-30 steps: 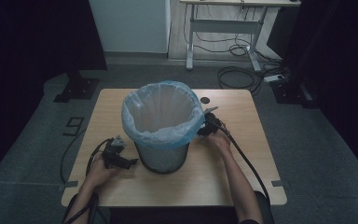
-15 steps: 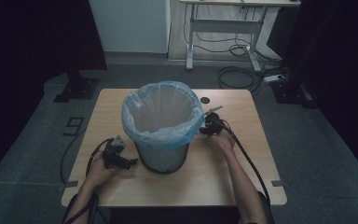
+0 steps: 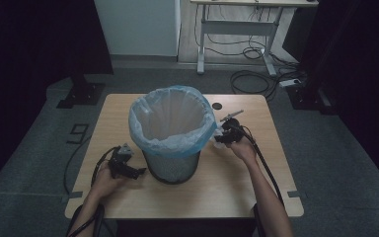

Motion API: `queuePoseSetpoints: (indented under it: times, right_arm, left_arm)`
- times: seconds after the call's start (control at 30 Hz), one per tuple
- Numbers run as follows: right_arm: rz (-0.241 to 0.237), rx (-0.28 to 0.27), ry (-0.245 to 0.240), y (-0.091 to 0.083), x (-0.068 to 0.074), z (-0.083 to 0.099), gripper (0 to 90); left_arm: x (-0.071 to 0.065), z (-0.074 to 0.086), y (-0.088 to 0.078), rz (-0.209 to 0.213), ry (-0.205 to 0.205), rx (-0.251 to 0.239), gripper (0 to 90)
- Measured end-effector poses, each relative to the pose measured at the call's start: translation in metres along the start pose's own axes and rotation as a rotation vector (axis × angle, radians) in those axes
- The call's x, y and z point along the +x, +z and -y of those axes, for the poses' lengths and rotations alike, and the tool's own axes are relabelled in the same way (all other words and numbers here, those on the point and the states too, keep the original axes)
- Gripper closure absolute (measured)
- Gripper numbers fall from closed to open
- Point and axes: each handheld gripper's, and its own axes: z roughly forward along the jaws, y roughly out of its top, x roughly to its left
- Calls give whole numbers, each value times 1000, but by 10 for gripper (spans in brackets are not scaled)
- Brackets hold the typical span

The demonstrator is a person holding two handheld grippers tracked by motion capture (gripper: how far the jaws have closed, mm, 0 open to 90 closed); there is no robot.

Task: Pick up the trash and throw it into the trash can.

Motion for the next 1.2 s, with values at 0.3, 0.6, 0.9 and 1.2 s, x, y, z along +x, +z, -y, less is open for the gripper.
queuePoseSetpoints:
  times: [0.3,0.6,0.9,1.2]
  right_arm:
    - [-11,-42,-5,-39,5,-5,696]
    - [-10,-58,3,-71,8,-13,696]
    - [-15,-71,20,-100,7,-26,698]
    - [-3,-96,20,-128,8,-44,699]
  left_arm:
    - [-1,-1,0,-1,2,2,0]
    - [-1,-1,0,-1,2,2,0]
    - [-1,-1,0,-1,1,3,0]
    - [-1,-1,0,-1,1,2,0]
